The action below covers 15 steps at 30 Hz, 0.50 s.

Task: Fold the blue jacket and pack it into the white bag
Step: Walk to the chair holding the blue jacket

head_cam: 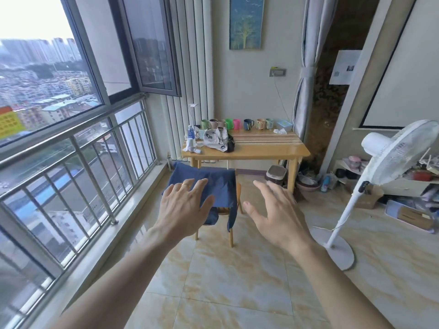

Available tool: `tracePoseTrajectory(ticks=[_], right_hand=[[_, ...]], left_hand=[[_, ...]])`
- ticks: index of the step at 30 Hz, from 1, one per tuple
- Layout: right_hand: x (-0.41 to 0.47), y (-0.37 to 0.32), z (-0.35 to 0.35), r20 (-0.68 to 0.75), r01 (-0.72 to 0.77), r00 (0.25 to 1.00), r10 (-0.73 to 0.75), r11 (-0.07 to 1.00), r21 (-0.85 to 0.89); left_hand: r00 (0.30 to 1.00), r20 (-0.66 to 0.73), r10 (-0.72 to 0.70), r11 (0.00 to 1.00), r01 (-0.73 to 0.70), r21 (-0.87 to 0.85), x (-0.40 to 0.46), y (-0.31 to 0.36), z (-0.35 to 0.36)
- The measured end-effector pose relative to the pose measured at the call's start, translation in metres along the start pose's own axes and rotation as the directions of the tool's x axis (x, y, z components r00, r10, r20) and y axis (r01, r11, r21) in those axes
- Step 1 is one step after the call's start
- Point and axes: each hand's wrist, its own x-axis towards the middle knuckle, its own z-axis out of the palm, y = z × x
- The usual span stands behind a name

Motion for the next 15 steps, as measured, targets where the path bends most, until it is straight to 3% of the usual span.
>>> tracePoseTrajectory(ticks=[4, 10, 15], right_hand=[[0.062, 0.020, 0.059, 0.065, -0.015, 0.998, 0.014, 1.000, 0.016], [0.172, 0.055, 0.138, 0.230, -0.163, 0.960, 0.163, 0.986, -0.021], [0.260, 0.077, 0.174, 0.254, -0.256, 0.933, 0.253, 0.966, -0.024]], left_hand=[[0.996, 0.066, -0.060, 0.998, 0.062, -0.026, 0.063, -0.035, 0.060], [0.961, 0.254, -0.108, 0.985, 0.138, -0.104, 0.180, -0.086, 0.152], [0.952, 0.291, -0.091, 0.983, 0.132, -0.124, 0.276, -0.113, 0.191]])
